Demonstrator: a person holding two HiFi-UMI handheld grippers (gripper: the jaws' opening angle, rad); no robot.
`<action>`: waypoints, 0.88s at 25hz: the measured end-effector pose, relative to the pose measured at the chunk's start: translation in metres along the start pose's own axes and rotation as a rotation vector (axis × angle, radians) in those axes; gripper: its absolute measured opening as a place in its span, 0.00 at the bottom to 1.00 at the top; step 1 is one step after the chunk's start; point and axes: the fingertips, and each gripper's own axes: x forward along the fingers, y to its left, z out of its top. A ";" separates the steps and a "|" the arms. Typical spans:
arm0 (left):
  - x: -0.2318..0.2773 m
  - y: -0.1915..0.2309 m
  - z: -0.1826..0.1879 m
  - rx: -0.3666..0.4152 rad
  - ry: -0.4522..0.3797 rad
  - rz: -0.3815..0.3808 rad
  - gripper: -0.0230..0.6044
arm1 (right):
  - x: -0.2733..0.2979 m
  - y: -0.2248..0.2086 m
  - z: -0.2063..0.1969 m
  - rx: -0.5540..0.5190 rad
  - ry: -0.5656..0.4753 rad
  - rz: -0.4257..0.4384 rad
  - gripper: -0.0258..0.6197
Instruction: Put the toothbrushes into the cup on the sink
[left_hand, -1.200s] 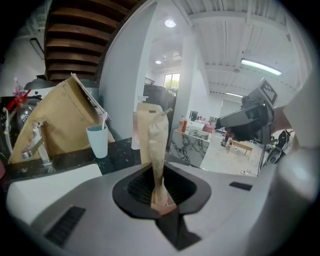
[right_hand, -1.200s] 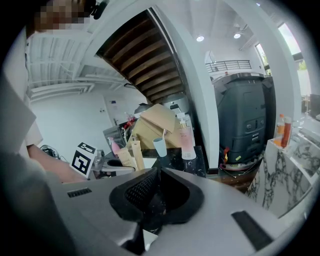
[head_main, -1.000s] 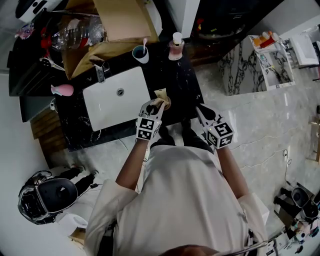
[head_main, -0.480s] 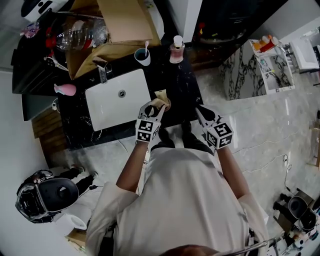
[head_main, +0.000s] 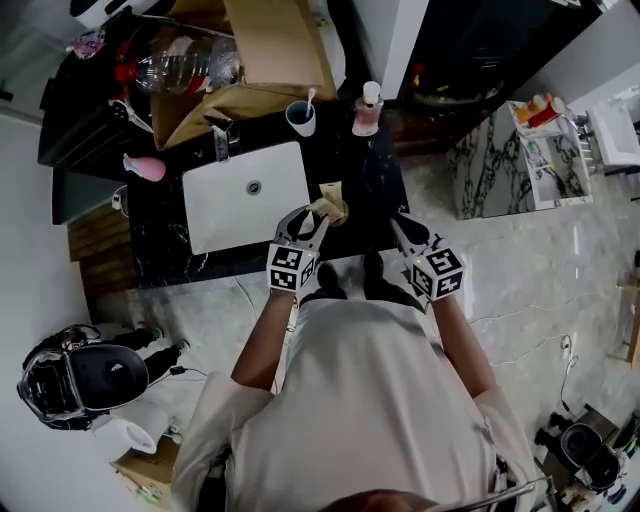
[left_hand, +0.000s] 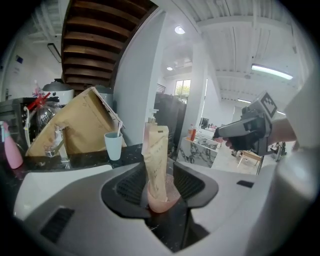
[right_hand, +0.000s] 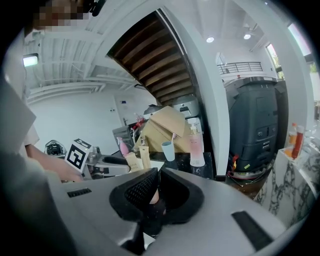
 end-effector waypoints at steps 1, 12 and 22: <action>-0.004 0.000 0.003 -0.003 -0.007 0.006 0.33 | 0.001 0.001 0.002 -0.004 -0.001 0.006 0.10; -0.045 0.002 0.028 -0.048 -0.043 0.052 0.30 | 0.007 0.011 0.024 -0.047 -0.001 0.047 0.10; -0.084 0.004 0.059 -0.064 -0.095 0.082 0.19 | 0.000 0.031 0.064 -0.134 -0.096 0.095 0.10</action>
